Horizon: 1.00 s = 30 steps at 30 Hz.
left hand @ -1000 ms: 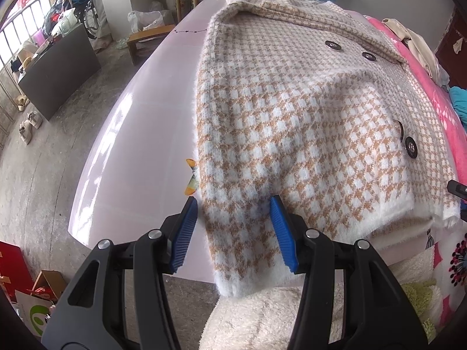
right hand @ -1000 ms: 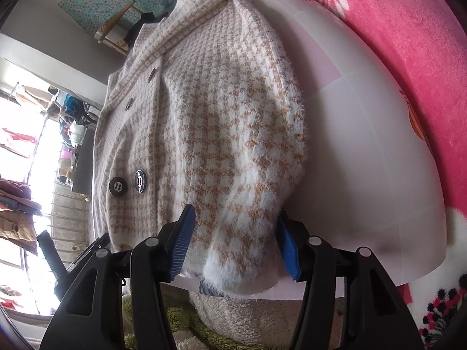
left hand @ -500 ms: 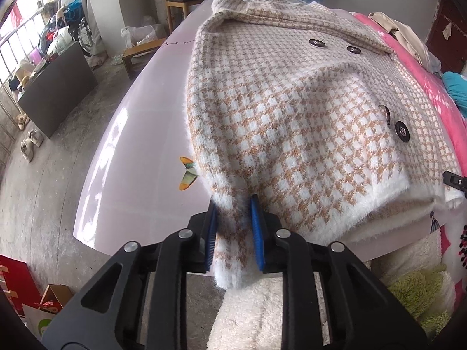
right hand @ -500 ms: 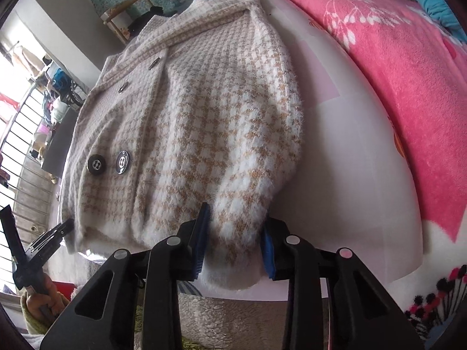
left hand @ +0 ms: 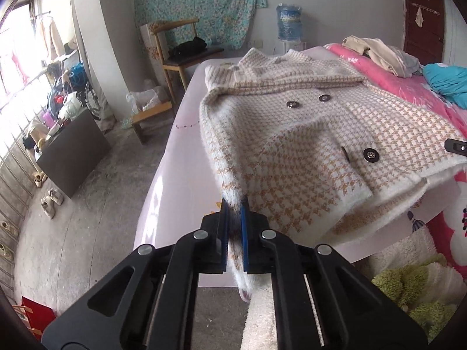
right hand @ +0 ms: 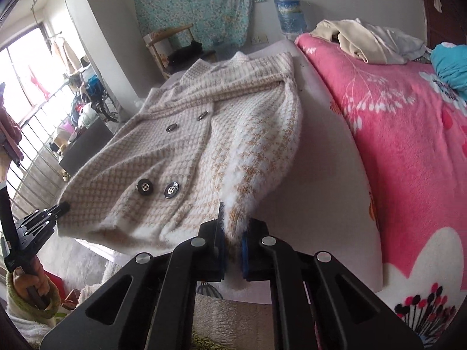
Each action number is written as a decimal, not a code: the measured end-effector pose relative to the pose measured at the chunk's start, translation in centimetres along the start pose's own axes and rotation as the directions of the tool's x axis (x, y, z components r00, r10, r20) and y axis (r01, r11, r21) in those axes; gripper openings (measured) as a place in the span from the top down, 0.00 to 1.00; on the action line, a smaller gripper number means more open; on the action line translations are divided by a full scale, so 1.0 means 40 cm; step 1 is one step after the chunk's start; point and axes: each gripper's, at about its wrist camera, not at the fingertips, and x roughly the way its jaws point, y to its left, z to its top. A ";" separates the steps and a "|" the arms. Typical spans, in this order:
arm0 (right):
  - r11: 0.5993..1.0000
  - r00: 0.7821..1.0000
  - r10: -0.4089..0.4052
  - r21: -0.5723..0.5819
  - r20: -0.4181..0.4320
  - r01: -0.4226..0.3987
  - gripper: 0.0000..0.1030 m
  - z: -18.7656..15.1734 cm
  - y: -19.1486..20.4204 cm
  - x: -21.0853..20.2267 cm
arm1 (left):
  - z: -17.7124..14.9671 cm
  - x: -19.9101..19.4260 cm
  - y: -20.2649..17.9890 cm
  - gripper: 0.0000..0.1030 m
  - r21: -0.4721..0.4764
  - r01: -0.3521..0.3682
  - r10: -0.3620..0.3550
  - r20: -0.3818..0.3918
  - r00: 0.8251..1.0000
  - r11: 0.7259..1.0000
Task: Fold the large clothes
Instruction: 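Lift the hem with both tools and fold it over toward the collar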
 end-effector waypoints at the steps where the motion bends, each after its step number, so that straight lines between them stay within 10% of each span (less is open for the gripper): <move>1: 1.000 1.000 0.003 -0.002 0.010 -0.003 0.93 0.004 0.002 -0.009 | 0.004 -0.015 -0.002 0.94 0.006 0.007 -0.007 0.007 1.000 1.000; 17: 0.996 0.996 0.014 0.094 -0.090 -0.006 0.93 -0.124 -0.048 -0.077 | -0.100 -0.066 0.017 0.94 -0.080 0.074 -0.083 -0.118 0.990 0.994; 30: 0.988 0.994 0.090 0.120 0.064 -0.098 0.92 0.166 -0.046 0.066 | 0.193 0.127 0.076 0.94 -0.197 0.163 -0.161 0.024 0.987 0.967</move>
